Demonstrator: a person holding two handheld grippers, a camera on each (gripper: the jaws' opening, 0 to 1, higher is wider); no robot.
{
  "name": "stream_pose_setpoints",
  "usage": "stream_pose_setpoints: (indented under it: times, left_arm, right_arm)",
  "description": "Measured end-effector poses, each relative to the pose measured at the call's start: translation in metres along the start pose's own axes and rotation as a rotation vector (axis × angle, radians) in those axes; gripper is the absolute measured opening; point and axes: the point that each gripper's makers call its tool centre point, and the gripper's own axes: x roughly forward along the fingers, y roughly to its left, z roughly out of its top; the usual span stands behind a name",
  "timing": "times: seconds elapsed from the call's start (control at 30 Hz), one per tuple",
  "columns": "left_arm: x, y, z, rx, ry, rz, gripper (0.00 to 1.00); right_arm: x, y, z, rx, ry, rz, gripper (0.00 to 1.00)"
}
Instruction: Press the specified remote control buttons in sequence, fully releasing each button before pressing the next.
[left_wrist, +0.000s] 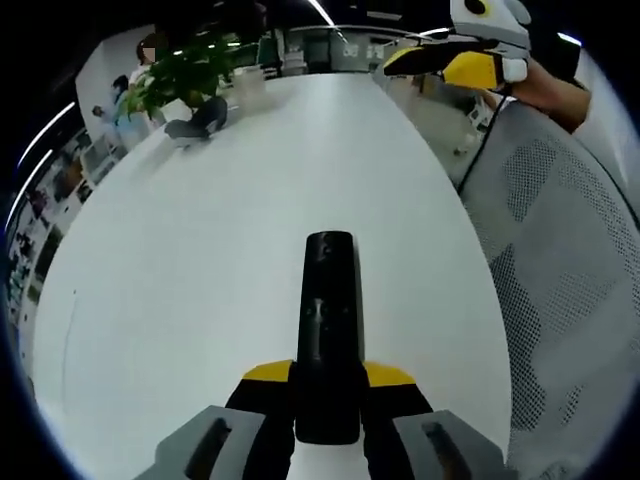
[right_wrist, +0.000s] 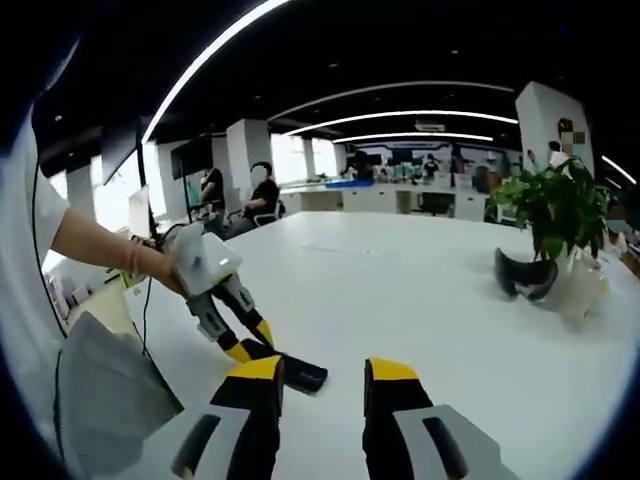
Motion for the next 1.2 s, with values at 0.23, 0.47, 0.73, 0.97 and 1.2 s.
stream_pose_setpoints:
  times: [0.23, 0.47, 0.73, 0.97, 1.2]
  left_arm:
    - [0.0, -0.015, 0.0, -0.005, -0.006, -0.006, 0.23]
    - [-0.001, -0.023, 0.0, -0.014, -0.021, 0.004, 0.23]
    - [0.0, -0.037, 0.0, -0.041, -0.048, 0.003, 0.24]
    - [-0.001, -0.048, 0.0, -0.046, -0.068, 0.01, 0.24]
    - [-0.001, -0.057, -0.001, -0.027, -0.064, -0.001, 0.24]
  right_arm:
    - [0.003, 0.01, -0.003, -0.016, 0.026, 0.025, 0.27]
    - [-0.001, 0.028, -0.009, -0.039, 0.064, 0.051, 0.23]
    - [-0.007, 0.046, -0.02, -0.092, 0.126, 0.062, 0.2]
    - [-0.012, 0.063, -0.031, -0.101, 0.175, 0.067, 0.18]
    - [-0.009, 0.078, -0.029, -0.094, 0.174, 0.042, 0.18]
